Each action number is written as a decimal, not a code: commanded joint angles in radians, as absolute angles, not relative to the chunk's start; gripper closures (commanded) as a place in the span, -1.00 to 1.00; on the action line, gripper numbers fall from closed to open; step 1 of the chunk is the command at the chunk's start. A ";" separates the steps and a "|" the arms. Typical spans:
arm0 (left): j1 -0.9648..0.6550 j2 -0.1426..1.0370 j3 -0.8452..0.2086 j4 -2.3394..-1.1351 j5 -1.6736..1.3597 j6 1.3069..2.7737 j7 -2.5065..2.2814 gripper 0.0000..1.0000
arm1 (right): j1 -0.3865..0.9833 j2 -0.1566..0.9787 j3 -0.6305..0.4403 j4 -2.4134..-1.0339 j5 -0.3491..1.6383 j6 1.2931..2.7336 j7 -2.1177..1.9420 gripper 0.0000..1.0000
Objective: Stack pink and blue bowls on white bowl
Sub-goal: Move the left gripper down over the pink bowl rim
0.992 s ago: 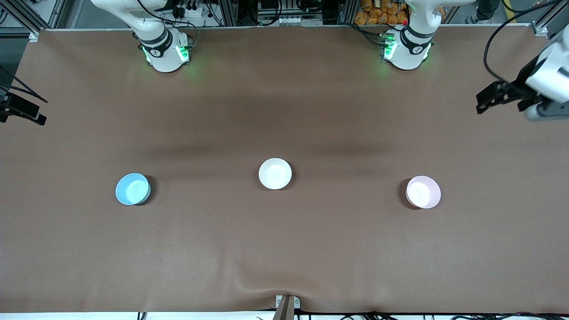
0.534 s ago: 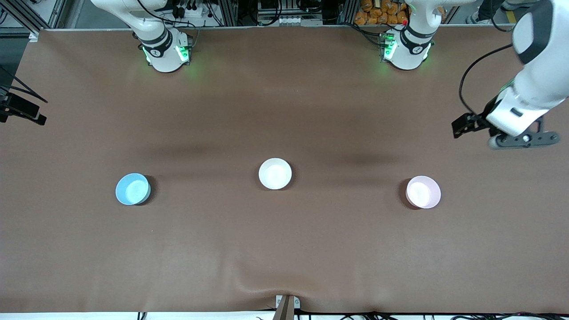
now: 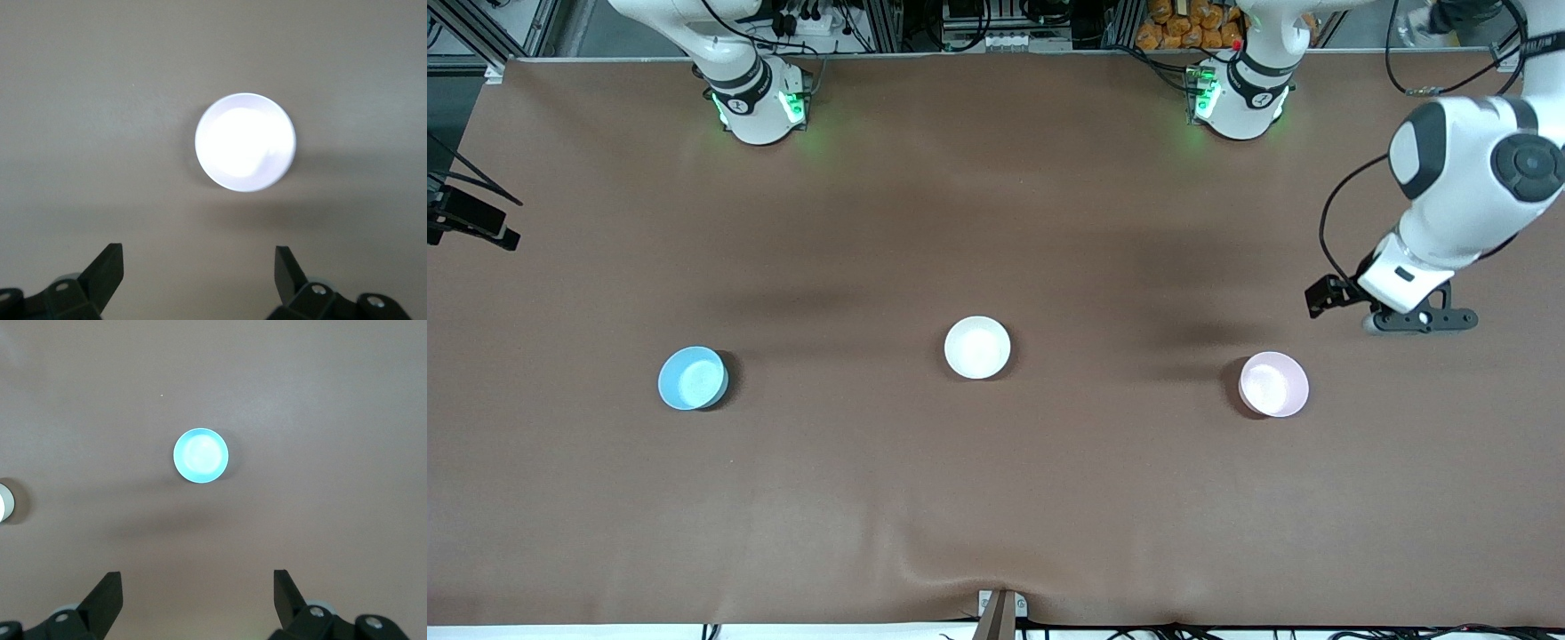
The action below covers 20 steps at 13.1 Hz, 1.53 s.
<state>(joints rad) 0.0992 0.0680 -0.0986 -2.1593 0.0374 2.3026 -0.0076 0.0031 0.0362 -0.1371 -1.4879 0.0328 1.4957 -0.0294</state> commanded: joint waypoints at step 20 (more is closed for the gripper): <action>0.124 0.527 -0.109 -2.000 -0.037 2.592 0.035 0.78 | 0.002 0.031 -0.137 -1.488 0.028 1.491 -0.034 -1.00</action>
